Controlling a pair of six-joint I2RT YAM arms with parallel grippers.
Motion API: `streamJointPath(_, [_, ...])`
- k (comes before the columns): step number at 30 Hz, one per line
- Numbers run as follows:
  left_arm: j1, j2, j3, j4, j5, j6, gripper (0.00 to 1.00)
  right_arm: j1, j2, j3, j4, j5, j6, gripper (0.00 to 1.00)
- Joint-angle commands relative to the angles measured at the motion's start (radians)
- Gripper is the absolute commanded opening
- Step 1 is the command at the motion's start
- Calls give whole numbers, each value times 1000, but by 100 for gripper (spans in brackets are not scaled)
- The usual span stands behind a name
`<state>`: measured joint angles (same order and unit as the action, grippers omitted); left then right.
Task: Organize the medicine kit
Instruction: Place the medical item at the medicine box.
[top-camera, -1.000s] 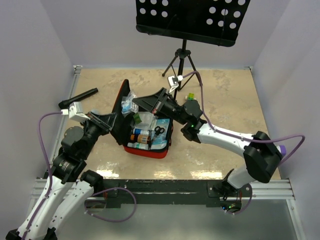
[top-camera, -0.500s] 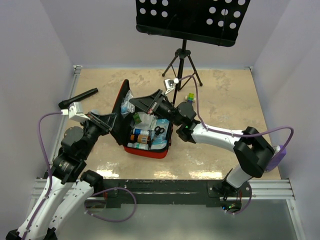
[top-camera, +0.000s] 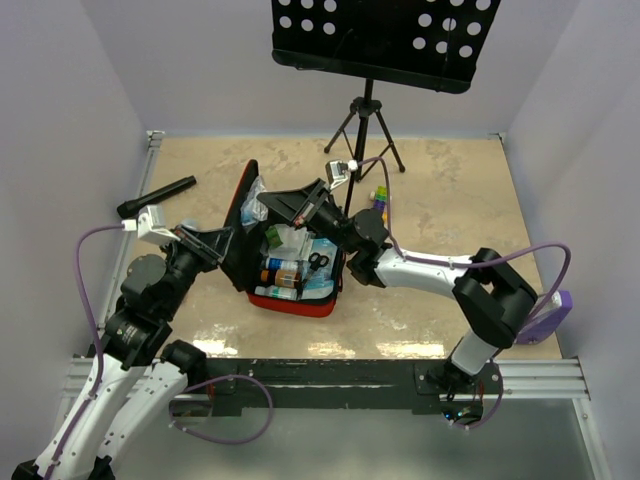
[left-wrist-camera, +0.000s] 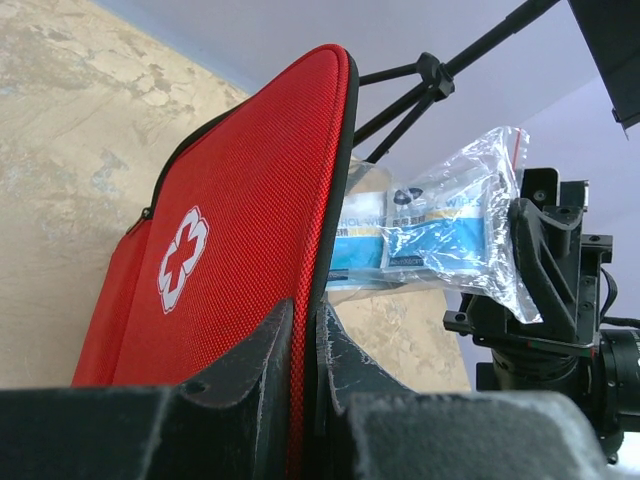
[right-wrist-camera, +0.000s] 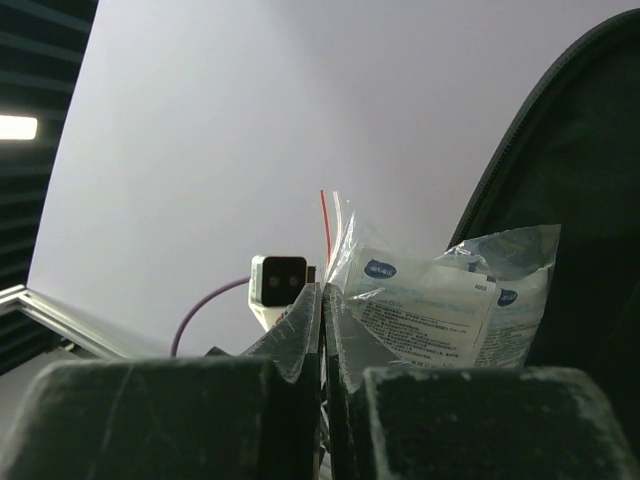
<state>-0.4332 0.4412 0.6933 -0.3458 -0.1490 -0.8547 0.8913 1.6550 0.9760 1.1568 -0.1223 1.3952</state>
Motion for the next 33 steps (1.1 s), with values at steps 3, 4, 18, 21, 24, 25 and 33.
streamJointPath(3, [-4,-9,-12,-81,45,-7,0,6,29,18,52,29,30,0])
streamJointPath(4, [-4,-9,-11,-81,45,-7,0,6,32,18,52,27,30,0])
streamJointPath(18, [-4,-12,-5,-76,48,-4,0,11,92,42,-6,-29,31,0])
streamJointPath(21, [-4,-10,-3,-75,49,-3,0,15,107,99,-184,-83,-48,0])
streamJointPath(24, [-4,-10,-5,-73,52,-3,0,17,108,127,-281,-122,-125,9])
streamJointPath(25, [-4,-10,-5,-73,52,-3,0,17,100,127,-298,-122,-145,19])
streamJointPath(33, [-4,-21,5,-88,32,3,0,17,-33,216,-664,45,-418,78])
